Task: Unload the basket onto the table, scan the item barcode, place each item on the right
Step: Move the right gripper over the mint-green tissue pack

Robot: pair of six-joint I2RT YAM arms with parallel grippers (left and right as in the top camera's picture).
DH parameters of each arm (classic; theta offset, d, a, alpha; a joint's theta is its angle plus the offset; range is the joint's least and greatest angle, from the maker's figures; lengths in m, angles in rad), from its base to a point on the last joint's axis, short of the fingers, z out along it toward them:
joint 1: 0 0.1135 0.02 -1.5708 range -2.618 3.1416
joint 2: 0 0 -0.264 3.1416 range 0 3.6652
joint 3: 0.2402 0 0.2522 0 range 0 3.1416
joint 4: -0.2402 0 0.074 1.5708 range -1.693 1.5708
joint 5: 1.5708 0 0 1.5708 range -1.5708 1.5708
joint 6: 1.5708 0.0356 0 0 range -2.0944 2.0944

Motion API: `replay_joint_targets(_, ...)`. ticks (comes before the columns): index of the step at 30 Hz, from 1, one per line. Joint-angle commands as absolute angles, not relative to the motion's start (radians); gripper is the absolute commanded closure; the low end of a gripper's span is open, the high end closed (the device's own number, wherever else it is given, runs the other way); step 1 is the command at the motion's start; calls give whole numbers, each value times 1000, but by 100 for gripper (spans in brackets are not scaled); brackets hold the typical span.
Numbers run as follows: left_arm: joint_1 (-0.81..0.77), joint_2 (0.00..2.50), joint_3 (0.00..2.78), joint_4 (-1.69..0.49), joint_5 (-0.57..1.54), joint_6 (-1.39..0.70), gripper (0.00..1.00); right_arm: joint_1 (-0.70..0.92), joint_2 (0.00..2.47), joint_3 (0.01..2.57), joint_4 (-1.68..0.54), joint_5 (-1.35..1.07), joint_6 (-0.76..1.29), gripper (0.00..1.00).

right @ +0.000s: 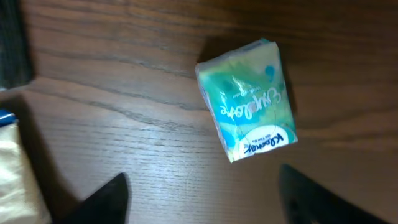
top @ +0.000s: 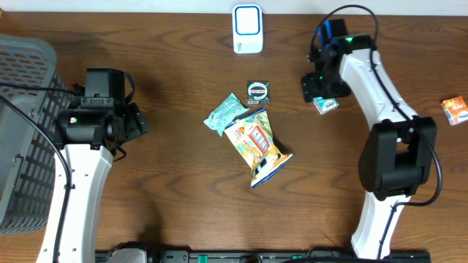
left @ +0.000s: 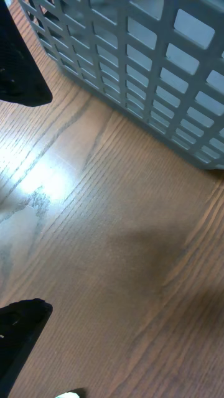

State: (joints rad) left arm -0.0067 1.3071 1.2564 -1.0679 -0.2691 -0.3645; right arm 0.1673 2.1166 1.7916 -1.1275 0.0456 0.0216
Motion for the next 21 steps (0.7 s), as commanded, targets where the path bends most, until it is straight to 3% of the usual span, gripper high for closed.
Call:
replay_joint_targets(1,-3,1308,1259,-1071,-289,-356,2,220,2118,1781,-1126,158,59,13)
replay_joint_targets(4,-3,1308,1259,-1071,-289,-356,3,257,2118,1781,-1125,87,59,11)
replay_joint_targets(5,-3,1308,1259,-1071,-289,-356,2,263,2118,1781,-1121,87,59,2)
replay_joint_targets(6,-3,1308,1259,-1071,-290,-356,2,268,2118,1781,-1118,91,56,1)
replay_joint_targets(17,-3,1308,1259,-1071,-289,-356,2,271,2118,1780,-1120,43,55,1)
replay_joint_targets(21,-3,1308,1259,-1071,-289,-356,2,271,2118,1780,-1130,57,54,12)
